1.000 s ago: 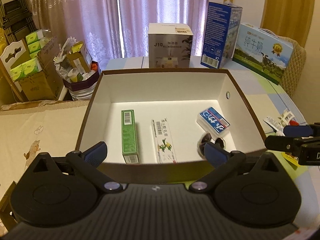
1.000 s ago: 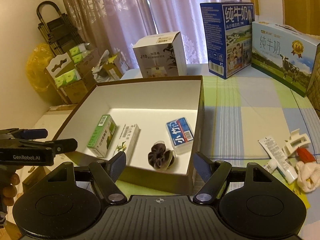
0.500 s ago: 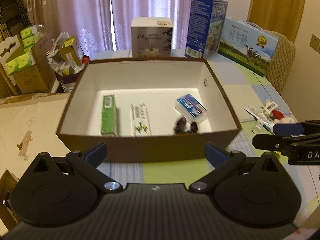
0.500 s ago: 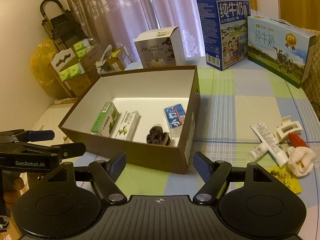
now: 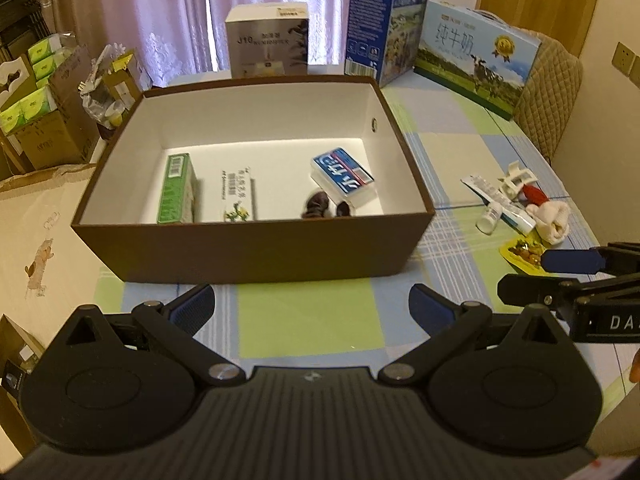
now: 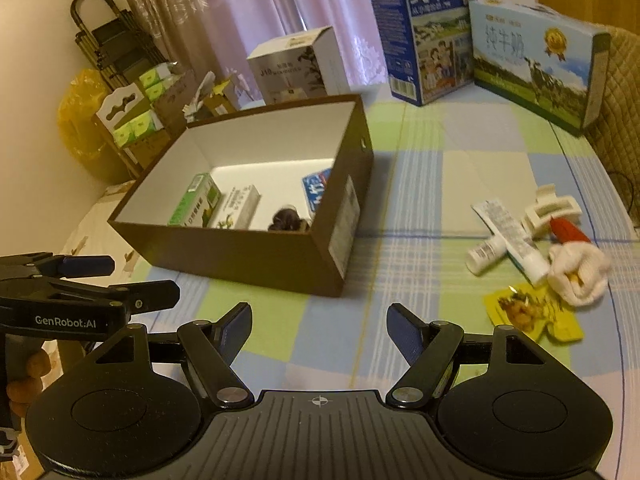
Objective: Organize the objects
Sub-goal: 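Withdraw both tools from the brown box, then move both tools toward the loose items on the checked cloth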
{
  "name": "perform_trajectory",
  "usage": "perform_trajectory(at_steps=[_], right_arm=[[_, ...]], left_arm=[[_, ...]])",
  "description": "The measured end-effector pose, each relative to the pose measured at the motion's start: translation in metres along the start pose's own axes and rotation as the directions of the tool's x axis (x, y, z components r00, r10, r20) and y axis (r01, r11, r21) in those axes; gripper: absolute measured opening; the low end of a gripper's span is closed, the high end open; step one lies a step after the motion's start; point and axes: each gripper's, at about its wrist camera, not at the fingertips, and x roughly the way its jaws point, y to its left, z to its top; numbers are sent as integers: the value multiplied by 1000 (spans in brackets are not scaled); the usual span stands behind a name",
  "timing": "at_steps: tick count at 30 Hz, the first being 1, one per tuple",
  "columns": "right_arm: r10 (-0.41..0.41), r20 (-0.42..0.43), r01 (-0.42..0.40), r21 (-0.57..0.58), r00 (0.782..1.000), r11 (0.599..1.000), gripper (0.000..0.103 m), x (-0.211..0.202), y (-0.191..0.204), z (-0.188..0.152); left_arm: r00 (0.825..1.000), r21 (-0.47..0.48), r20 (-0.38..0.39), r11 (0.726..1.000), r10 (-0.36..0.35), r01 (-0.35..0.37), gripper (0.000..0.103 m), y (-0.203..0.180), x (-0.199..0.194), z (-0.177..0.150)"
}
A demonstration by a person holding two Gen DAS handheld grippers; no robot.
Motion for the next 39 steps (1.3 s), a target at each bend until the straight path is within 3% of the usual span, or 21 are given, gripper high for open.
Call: perform_trajectory(at_steps=[20,33,39], right_arm=[[-102,-53,106,64,993,992,72,-31,-80,-37],[-179,-44,184,181,983,966,72,-53,-146,-42],[-205,-32,207,223,978,953,72,-57,-173,-42]], left_arm=[[994,89,-85,993,-70,78,102,-89,27,-9],[988,183,-86,973,-129,143,101,-154,55,3],[985,218,-79,962,-154,167,94,-181,73,13]])
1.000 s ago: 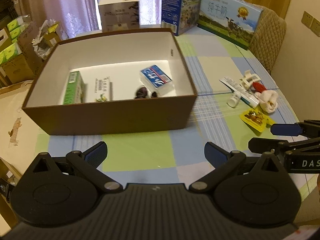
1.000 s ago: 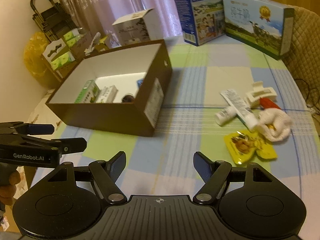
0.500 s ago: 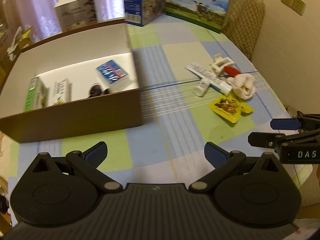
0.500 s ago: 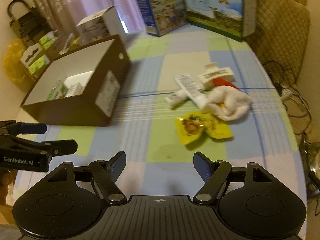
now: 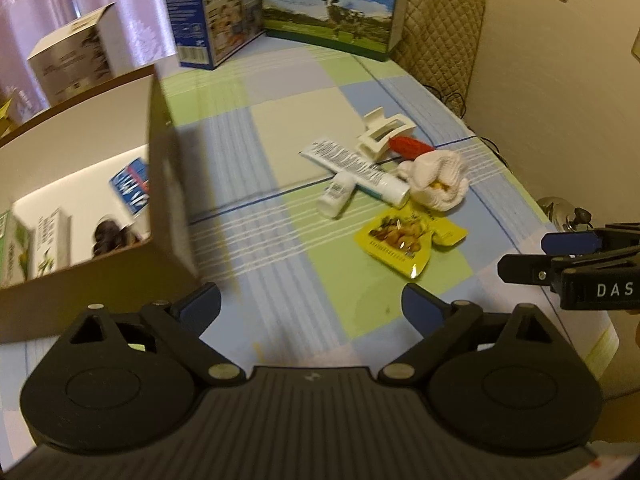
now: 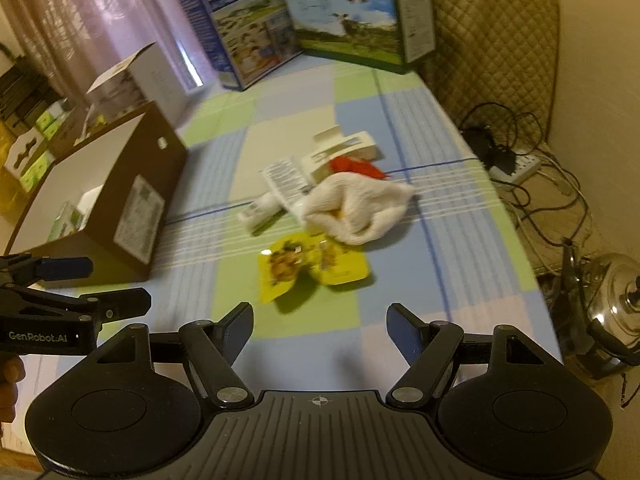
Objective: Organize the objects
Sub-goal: 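Move both tools toward the loose items on the checked cloth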
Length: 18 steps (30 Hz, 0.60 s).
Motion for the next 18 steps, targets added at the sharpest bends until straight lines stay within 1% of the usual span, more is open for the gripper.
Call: perform_trajectory(at_steps=[4,9,12,15,18], right_arm=[[-11,8,11,21,1000,1000,72,3,-17,8],[-15,23,14,50,1000,999,72,8,-35,20],[-17,27,15,60,999,998,72,13,-44,28],[-15,26,13,70,1000,997,72,18,-52,33],[-16,22,14,79,1000,997,72,24,-59,37]], left_arm=[[1000,38,14,999,-12,11,88,-13,16,13],[1000,72,23,997,2,-3,86,-23,39,31],[1000,87,7,996,20,-21,83,-24,55,42],[999,100,-15,994,33,-32,74,-23,72,51],[999,117,-27,992,45,-42,74,-24,87,61]])
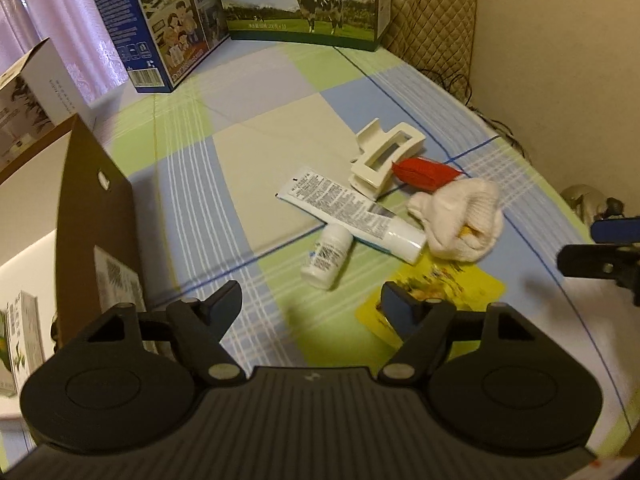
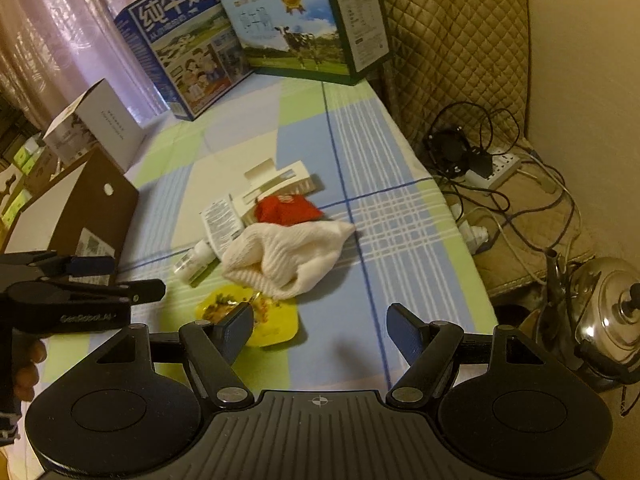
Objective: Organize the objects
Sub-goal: 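Move both tools toward the loose items on the checked cloth, then grasp the white pill bottle with the left tool while the right tool grasps the red snack packet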
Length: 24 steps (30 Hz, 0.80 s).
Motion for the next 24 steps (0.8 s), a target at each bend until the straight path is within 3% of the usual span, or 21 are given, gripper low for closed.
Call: perform_trajectory(at_steps=[13,24], right_arm=[[0,1,0,30,1000,1000,72,19,-18,23],[47,0,-47,-46,999,998,71,41,-7,44]], left_arm=[[998,49,-64,999,-8,11,63,2,55,24],[995,21,-82,998,-49,51,33,4,68,23]])
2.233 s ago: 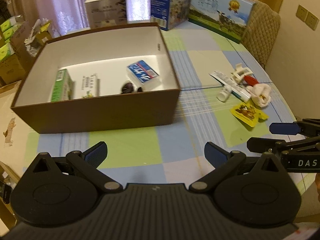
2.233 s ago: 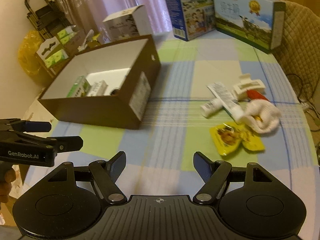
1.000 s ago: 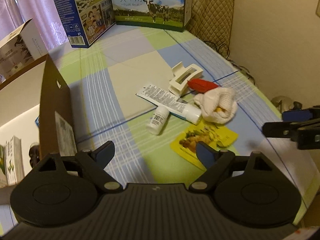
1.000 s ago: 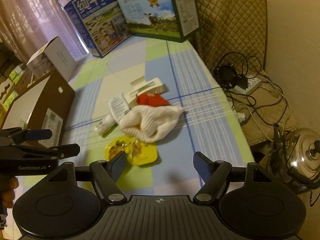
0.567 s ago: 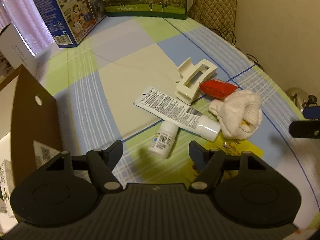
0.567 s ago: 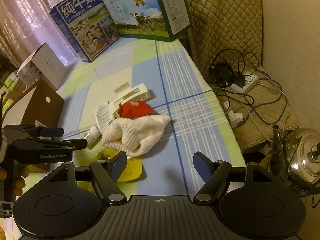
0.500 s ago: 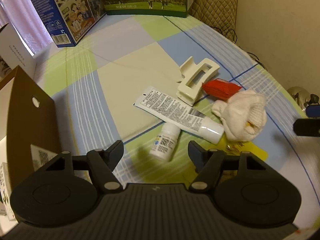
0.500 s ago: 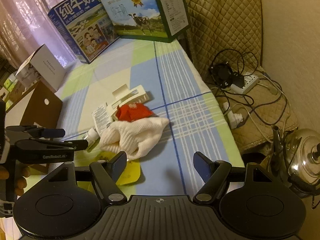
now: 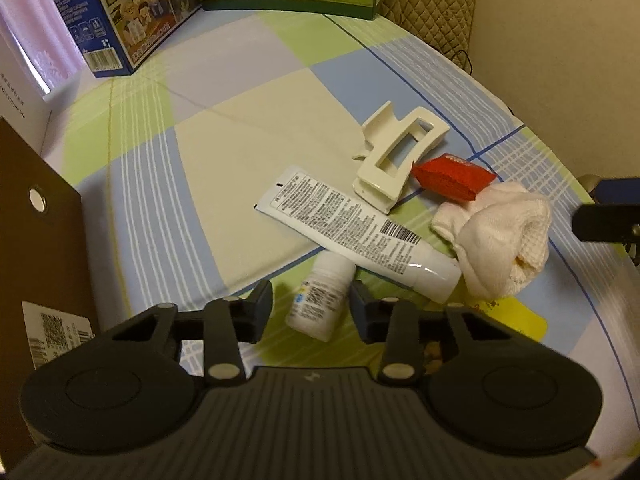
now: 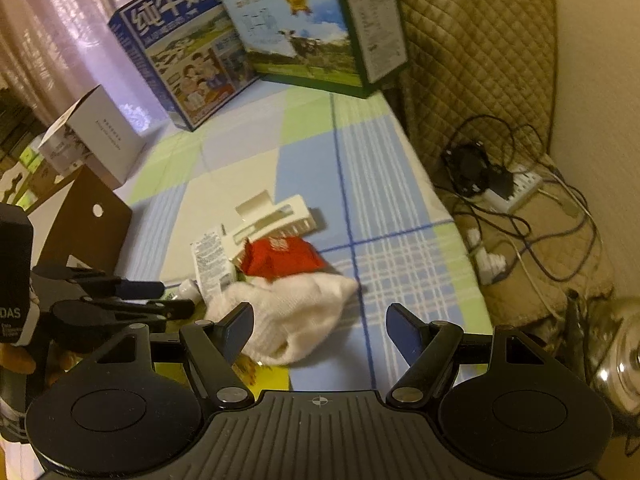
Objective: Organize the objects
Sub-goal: 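Grasp the white pill bottle with the left tool while the right tool grasps the red snack packet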
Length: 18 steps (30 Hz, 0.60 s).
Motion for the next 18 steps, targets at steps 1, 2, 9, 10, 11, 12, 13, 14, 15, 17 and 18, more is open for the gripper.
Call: perform_trajectory(at_steps=[1,2,9,10,11,12,13,14,15,17,18], right_arm=[[6,0,-6,-10,1000,1000,71,2,2,2],[11,0,-11,-18,1000,1000,71,5,3,4],[41,-13,-42,-93,999,995,71,27,16,18],[44,-16,-46,-106,999,993,71,31,18,20],[47,-19,-49,-120,999,992,71,35,21,22],[47,-22,-49,-132,999,990,71,39,23,24],[45,-25,-48,-144,999,988,71,44,26,26],[44,-26,-47,-154,999,987,71,48,28,27],[42,-28,-46,-167,999,985,71,53,30,28],[29,-35,-35,-199,999,979,71,64,35,29],[21,-35,-28,-218,999,976,71,68,38,29]], left_arm=[[1000,-6,-1,1000,0,0,28,1,1,-1],[1000,-16,-1,1000,1,-1,28,2,1,-2],[999,-118,-2,992,50,-50,26,18,-3,-11],[998,-132,-6,990,55,-55,26,21,-4,-13],[998,-143,-10,988,60,-61,26,23,-4,-14],[998,-153,-14,986,65,-66,26,25,-5,-15],[997,-162,-19,984,70,-72,26,26,-5,-16],[997,-168,-24,983,76,-79,26,27,-6,-16],[996,-173,-30,981,84,-88,26,28,-6,-16],[996,-187,-34,978,88,-93,26,30,-6,-17],[996,-193,-34,977,87,-92,26,30,-6,-17]])
